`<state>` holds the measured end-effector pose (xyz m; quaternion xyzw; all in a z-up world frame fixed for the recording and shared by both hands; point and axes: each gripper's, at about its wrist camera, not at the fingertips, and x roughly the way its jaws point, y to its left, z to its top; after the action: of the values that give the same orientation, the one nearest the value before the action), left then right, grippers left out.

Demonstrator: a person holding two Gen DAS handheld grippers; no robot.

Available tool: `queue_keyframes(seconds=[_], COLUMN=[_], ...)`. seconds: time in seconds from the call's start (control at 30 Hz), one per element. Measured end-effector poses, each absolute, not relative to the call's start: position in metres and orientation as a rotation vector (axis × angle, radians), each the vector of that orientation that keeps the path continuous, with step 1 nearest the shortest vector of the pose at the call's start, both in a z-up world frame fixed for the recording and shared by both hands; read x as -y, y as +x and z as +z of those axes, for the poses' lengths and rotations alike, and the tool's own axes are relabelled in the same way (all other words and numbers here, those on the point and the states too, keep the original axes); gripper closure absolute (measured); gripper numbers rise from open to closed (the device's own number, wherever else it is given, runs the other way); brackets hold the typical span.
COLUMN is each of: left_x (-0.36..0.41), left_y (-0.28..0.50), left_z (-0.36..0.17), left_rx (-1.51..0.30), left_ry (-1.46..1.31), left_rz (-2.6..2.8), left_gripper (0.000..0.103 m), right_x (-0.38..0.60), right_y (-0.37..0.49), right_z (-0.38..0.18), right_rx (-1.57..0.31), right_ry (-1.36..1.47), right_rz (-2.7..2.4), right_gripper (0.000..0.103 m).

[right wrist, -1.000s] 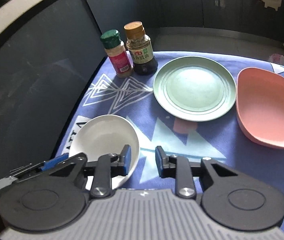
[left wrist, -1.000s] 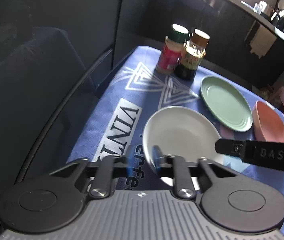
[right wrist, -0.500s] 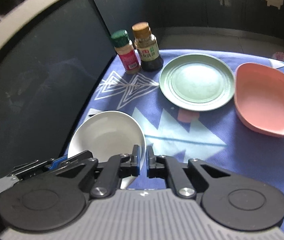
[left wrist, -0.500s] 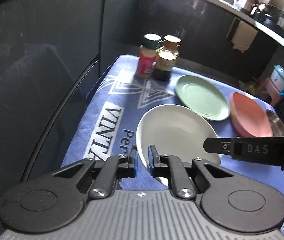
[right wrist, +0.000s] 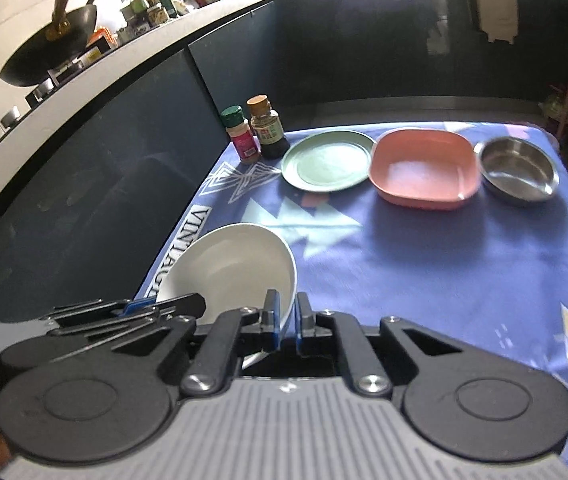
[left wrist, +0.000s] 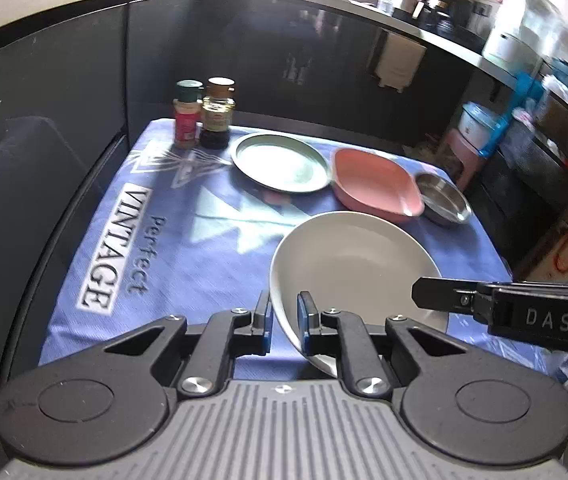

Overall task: Organize plates and bowls
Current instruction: 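Carry the small white bowl with both grippers into the cream bowl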

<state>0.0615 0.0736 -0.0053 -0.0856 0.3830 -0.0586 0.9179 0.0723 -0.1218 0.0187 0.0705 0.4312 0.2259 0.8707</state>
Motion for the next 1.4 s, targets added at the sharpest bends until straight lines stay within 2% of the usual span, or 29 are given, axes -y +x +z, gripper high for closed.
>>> queue_keyframes(seconds=[0.47,0.77,1.17,1.37,1.4], left_x=[-0.027,-0.021,-0.028,-0.034,-0.034], left_y=[0.015,0.011,0.011,0.008,0.008], left_z=[-0.03,-0.044,-0.045,-0.04,-0.039], left_rx=[-0.884,-0.928,-0.935,-0.902,-0.9], left_ry=[-0.089,-0.061,-0.103,-0.117,-0.116], left_rz=[-0.212,-0.201,-0.208,-0.194,-0.192], left_gripper=[0.091,0.088,0.086,0.08,0.075], right_x=[0.168,0.176,0.175,0.172,0.172], right_y=[0.014,0.008,0.005,0.005,0.005], right_z=[-0.013,-0.032,-0.031,-0.033,-0.034], right_rx=[-0.936,-0.979,-0.954,-0.953,-0.954], right_ry=[0.184,0.224,0.185,0.145,0.142], right_rz=[0.439,0.448,0.46,0.453,0.45], right_gripper=[0.096,0.096,0.095,0.093,0.093])
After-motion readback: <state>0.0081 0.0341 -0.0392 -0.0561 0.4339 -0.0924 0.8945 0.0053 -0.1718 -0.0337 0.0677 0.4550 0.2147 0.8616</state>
